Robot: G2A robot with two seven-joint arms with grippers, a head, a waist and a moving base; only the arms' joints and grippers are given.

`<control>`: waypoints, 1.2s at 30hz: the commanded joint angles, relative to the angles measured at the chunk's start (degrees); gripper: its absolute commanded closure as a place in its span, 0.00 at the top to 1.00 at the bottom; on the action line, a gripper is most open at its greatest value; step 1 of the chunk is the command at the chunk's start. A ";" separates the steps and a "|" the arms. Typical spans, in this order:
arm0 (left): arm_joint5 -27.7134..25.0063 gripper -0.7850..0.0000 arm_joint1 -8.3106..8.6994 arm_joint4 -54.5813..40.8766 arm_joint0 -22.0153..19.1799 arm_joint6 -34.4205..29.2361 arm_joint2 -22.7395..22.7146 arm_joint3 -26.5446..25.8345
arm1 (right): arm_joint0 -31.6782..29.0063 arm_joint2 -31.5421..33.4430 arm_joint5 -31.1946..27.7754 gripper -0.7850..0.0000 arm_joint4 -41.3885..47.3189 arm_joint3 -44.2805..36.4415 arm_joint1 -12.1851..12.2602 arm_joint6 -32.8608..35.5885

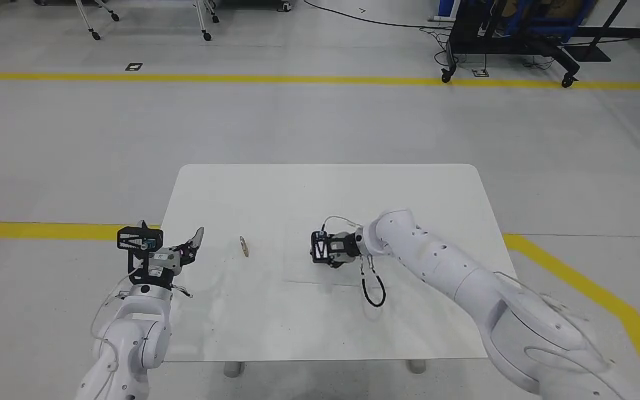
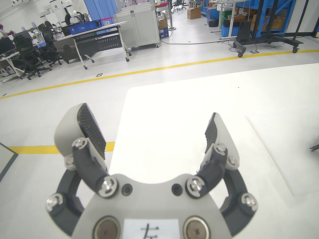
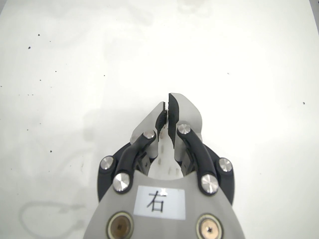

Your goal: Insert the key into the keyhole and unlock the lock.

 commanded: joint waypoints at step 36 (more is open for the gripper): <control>-14.13 1.00 -1.57 -2.27 -16.90 -18.95 18.24 5.64 | -0.46 3.02 1.31 0.00 -4.70 -1.60 2.04 -10.30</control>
